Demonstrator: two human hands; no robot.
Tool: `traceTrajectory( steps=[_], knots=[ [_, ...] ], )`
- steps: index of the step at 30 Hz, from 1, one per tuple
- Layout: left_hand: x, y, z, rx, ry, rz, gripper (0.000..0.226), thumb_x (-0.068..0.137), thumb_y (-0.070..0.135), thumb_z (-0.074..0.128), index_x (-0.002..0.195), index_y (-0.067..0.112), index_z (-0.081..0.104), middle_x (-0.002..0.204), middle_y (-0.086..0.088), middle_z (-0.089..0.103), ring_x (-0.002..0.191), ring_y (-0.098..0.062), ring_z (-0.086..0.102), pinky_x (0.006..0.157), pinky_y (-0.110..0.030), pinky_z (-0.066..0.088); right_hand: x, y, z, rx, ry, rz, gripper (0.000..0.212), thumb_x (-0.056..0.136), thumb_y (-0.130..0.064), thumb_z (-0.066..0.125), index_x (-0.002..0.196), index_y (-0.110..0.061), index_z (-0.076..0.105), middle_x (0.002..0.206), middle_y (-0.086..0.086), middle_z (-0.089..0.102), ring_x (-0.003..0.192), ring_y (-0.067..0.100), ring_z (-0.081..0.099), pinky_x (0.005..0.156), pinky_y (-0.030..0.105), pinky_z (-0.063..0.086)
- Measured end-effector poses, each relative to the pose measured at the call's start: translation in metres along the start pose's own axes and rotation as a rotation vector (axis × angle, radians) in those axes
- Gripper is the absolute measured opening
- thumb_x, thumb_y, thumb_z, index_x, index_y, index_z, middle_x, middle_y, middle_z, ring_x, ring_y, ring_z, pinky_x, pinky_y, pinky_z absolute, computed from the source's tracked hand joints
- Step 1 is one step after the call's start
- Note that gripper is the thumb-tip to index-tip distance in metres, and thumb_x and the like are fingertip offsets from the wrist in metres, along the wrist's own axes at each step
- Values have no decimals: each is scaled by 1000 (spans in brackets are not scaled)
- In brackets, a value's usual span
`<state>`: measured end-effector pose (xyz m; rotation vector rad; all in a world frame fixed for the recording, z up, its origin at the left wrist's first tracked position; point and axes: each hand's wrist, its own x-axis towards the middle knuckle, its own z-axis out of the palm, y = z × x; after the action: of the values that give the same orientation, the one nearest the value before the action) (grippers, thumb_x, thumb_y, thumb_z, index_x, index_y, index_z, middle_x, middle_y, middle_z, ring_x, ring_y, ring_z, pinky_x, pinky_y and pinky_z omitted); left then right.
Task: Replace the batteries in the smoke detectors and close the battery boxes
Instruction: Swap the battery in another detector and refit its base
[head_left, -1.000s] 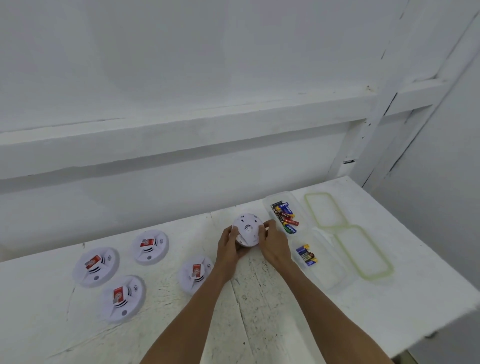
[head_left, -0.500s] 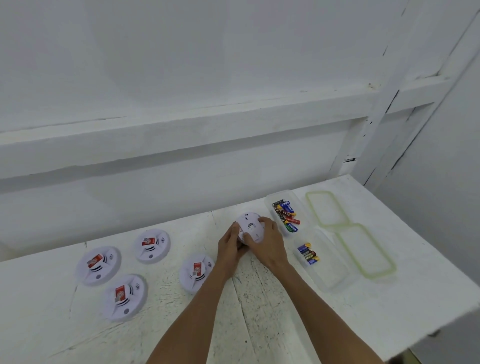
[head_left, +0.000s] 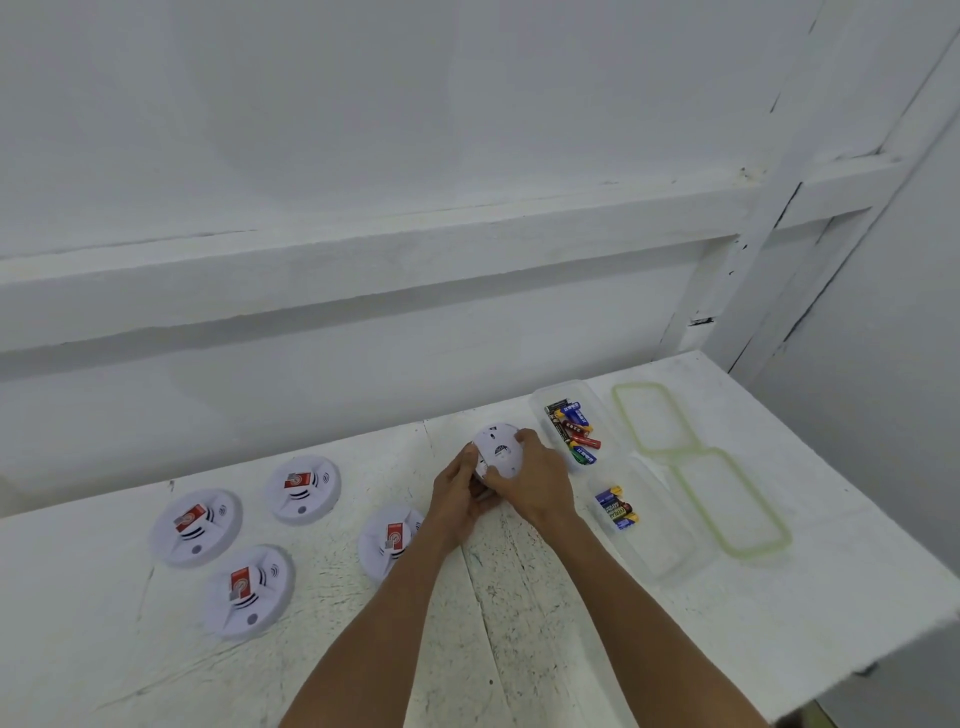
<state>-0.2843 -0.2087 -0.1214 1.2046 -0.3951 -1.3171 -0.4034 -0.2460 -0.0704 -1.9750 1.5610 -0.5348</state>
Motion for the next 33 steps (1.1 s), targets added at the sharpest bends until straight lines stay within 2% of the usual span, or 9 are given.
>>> traceTrajectory(
  steps=[6,11,13,17,21,24,26,30,33],
  knots=[
    [3,1,-3,41,-34,8,38,108,34,50,136,12,65,118,-13,77,109,-32,74,90,-46,63,2,-16,-11,-174,-63,20,70,73,-47,72,121,-5,45,110,9,60,99,25,61,68,28,44],
    [3,1,-1,56,-53,23,38,108,31,50,138,12,64,122,-12,76,111,-31,74,87,-46,63,32,-6,15,-301,-180,62,75,58,-67,56,112,-15,52,95,-1,49,88,19,61,57,23,41],
    [2,2,-1,58,-48,18,37,109,29,49,137,12,65,122,-12,76,112,-31,73,88,-46,63,30,-17,6,-350,-233,52,75,56,-62,63,113,-13,52,99,1,51,80,17,56,54,23,40],
    [3,2,0,62,-43,7,36,109,28,49,138,12,64,122,-12,75,112,-29,74,90,-45,63,16,-43,-24,-395,-291,30,62,78,-35,73,121,-2,44,115,12,50,105,28,58,79,32,54],
    [5,1,-2,90,-49,2,37,109,28,50,139,11,64,122,-13,76,111,-28,74,92,-46,62,15,-53,-29,-418,-319,18,58,84,-33,70,123,1,44,122,16,48,109,32,57,89,38,55],
    [6,2,-2,111,-56,-2,37,108,29,52,138,11,64,120,-12,76,111,-28,74,96,-49,60,18,-50,-30,-375,-328,39,62,81,-39,70,123,0,45,118,13,49,106,28,59,80,31,54],
    [3,5,0,123,-63,0,35,106,29,55,134,12,67,118,-10,77,109,-25,75,95,-44,61,19,-41,-33,-273,-301,108,78,76,-45,74,128,2,41,110,9,54,104,22,60,73,28,49],
    [0,5,5,138,-98,-1,40,106,37,54,131,10,68,124,-13,75,117,-26,71,99,-40,58,17,-26,-38,-167,-293,195,100,74,-58,74,139,5,29,124,13,55,112,25,58,78,30,49],
    [1,6,13,73,-102,-90,57,107,53,40,137,10,62,130,-12,71,121,-27,67,109,-44,51,14,-28,-37,-195,-240,183,102,70,-69,70,135,0,35,132,16,49,119,30,52,88,37,50]
  ],
)
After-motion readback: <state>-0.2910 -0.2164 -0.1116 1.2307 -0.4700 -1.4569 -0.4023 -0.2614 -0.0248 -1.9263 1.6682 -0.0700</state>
